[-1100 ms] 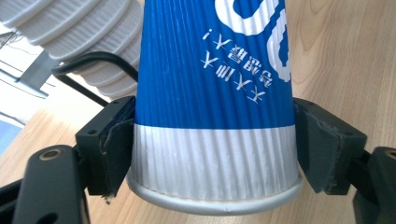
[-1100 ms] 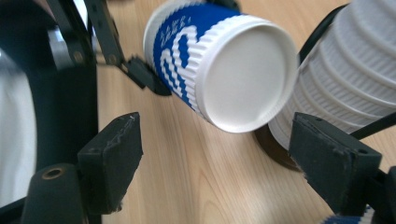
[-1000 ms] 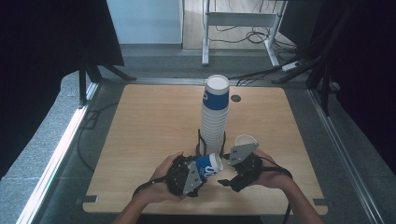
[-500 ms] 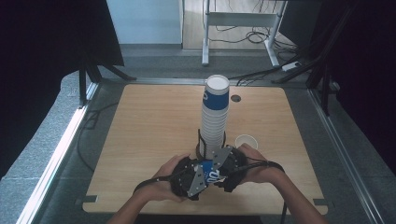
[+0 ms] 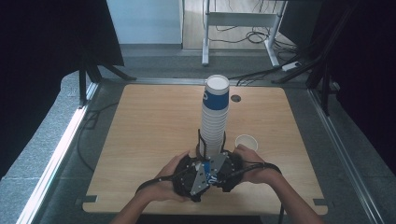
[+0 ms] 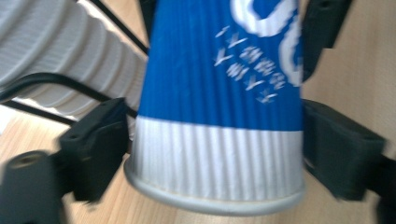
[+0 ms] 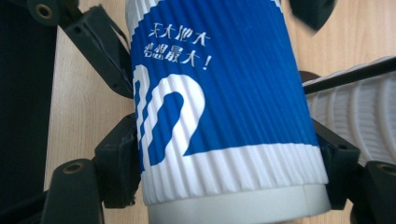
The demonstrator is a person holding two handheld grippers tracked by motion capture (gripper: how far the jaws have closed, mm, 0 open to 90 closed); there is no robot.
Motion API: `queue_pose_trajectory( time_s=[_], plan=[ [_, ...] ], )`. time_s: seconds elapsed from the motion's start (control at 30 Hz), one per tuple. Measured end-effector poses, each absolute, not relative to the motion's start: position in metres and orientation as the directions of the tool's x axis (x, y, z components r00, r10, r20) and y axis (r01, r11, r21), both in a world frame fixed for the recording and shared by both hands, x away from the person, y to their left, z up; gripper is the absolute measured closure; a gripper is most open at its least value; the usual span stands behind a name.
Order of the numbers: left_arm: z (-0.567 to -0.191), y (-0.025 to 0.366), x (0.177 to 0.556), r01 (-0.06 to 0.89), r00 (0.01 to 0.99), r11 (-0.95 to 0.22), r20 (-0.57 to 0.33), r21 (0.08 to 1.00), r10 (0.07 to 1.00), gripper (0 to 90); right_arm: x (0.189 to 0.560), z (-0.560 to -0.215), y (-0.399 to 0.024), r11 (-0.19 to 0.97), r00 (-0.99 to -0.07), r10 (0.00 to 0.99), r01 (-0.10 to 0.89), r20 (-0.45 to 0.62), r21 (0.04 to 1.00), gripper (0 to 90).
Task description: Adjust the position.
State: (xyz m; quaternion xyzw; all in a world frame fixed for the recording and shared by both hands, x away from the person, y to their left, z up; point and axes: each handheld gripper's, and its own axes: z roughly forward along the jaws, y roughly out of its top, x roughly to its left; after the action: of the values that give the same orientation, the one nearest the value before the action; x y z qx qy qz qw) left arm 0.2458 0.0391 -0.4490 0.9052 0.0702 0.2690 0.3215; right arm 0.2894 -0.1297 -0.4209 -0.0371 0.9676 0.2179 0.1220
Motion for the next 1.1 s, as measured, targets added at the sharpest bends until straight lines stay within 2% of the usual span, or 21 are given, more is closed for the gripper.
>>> queue_pose_trajectory(
  time_s=[0.17,0.37,0.53,0.67,0.83,1.1],
  plan=[
    [-0.441,0.049,0.245,-0.018,0.853,-0.721,0.386,0.693,0.351,3.5,0.288,-0.414,-0.144,0.859,-0.963,0.051,-0.093,-0.263,0.504,26.3],
    [-0.434,0.063,0.244,0.055,0.872,-0.587,0.248,0.808,0.422,4.5,0.282,-0.409,-0.159,0.786,-0.959,0.134,-0.051,-0.250,0.616,26.2],
    [-0.432,0.073,0.245,0.128,0.873,-0.481,0.132,0.867,0.470,5.3,0.278,-0.415,-0.170,0.702,-0.952,0.211,-0.011,-0.222,0.713,26.2],
    [-0.429,0.080,0.246,0.170,0.874,-0.407,0.054,0.897,0.483,6.0,0.276,-0.418,-0.176,0.634,-0.945,0.257,0.009,-0.200,0.773,26.2],
    [-0.427,0.081,0.246,0.200,0.867,-0.365,0.009,0.909,0.498,6.1,0.274,-0.425,-0.179,0.523,-0.937,0.309,0.027,-0.160,0.852,26.2],
    [-0.435,0.086,0.245,0.251,0.869,-0.295,-0.080,0.922,0.489,6.2,0.271,-0.435,-0.174,0.444,-0.914,0.371,0.020,-0.163,0.896,26.2]
  ],
)
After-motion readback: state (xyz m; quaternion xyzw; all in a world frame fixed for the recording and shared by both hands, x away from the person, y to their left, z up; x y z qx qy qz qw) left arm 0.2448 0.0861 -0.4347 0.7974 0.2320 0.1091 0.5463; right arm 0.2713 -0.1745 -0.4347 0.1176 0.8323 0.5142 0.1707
